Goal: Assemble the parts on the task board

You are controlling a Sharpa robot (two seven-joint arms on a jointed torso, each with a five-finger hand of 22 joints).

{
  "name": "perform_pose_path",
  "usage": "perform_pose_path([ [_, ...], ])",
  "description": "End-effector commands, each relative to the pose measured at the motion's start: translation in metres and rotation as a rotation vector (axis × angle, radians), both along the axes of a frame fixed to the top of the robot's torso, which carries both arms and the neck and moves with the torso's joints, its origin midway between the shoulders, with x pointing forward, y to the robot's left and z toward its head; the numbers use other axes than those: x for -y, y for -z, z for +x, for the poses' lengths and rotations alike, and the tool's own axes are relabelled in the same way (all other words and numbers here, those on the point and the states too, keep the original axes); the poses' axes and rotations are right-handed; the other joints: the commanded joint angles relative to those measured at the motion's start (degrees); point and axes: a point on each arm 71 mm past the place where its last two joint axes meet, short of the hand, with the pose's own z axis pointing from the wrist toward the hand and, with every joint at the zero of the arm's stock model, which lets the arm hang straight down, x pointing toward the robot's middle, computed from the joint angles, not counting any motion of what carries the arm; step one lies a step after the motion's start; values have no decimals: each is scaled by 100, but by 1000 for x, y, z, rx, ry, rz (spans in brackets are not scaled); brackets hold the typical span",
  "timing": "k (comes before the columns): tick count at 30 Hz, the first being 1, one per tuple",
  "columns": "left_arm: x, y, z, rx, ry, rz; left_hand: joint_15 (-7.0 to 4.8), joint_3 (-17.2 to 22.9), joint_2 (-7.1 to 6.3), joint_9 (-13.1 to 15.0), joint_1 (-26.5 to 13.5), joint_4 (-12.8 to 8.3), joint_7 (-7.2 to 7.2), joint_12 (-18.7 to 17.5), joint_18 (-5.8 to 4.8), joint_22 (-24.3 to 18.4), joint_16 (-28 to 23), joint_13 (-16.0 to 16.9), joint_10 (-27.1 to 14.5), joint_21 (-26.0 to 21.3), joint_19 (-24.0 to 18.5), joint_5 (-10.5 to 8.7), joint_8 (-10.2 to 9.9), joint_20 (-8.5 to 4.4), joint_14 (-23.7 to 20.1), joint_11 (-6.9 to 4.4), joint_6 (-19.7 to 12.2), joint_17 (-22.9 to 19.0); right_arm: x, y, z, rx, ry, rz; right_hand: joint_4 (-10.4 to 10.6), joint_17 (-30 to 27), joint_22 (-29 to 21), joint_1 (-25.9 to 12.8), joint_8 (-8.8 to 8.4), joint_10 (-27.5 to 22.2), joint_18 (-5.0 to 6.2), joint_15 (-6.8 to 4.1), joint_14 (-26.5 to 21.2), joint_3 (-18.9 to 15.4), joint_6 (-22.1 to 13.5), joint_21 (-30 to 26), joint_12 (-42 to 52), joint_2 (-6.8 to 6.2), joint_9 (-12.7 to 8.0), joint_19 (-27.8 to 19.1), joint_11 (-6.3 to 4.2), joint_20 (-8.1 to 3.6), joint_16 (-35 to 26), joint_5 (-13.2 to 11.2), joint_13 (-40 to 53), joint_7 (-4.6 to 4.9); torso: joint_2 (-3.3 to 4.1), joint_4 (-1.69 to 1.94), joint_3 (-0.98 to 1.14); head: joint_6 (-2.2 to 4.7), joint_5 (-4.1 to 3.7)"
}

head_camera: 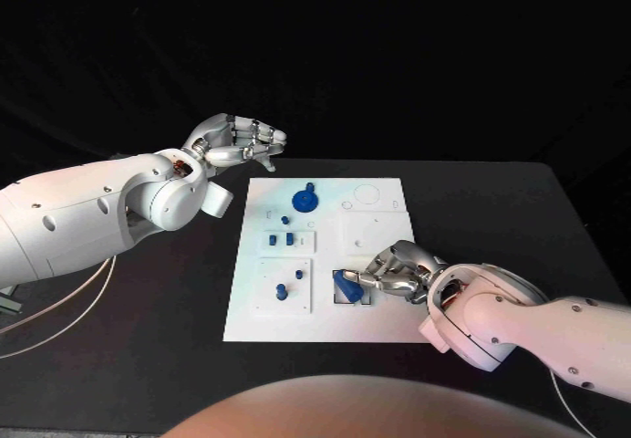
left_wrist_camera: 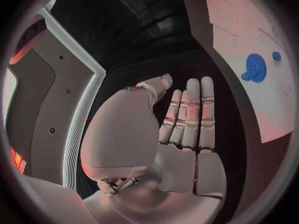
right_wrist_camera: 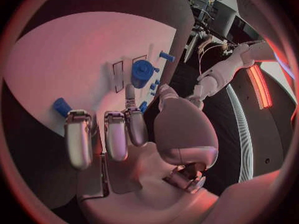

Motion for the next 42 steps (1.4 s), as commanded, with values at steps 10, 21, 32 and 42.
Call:
perform_pose_path([
  [10, 1, -1, 0, 2, 10, -9, -1, 2, 42, -9, -30, -30, 17, 29, 70, -3, -25, 5, -34, -31, -47, 37, 27, 6, -38, -1, -44, -7, 2, 3, -6, -33, -73, -15, -9, 643, 1392, -11, 42, 74, -42, -37, 434, -15, -11, 45, 36, 145, -13, 469, -5, -38, 29, 16, 637, -30, -3, 9, -1, 0, -11],
  [21, 1, -1, 0, 2, 11, -9, -1, 2, 42, -9, -30, -30, 17, 29, 70, -3, -25, 5, -34, -31, -47, 37, 27, 6, -38, -1, -44, -7, -7, 6, -9, -48, -111, -10, -14, 649, 1394, -1, 48, 75, -43, -39, 435, -9, -16, 50, 35, 200, -20, 471, -7, -40, 31, 14, 639, -31, 3, 4, -10, 0, -4],
  [32, 1, -1, 0, 0, 10, -8, 2, 5, 55, -9, -39, -24, 19, 36, 69, -4, -26, 5, -46, -34, -53, 39, 30, 8, -45, 2, -47, -7, -14, 5, -12, -39, -144, 4, -26, 648, 1388, 67, 58, 77, -39, -41, 434, 5, -23, 30, 32, 258, -30, 463, -9, -43, 31, 11, 643, -32, 7, 6, -5, 0, 17],
  [42, 0, -1, 0, -1, 9, -7, 2, 5, 55, -9, -39, -24, 19, 36, 69, -4, -26, 5, -46, -34, -53, 39, 30, 8, -45, 2, -47, -7, -12, 5, -11, -12, -176, -36, -88, 670, 1390, 1153, 79, 96, -41, -49, 436, 275, -71, 38, 29, 209, -155, 465, -18, -54, 37, 28, 692, -36, 8, -5, 3, 0, 25],
])
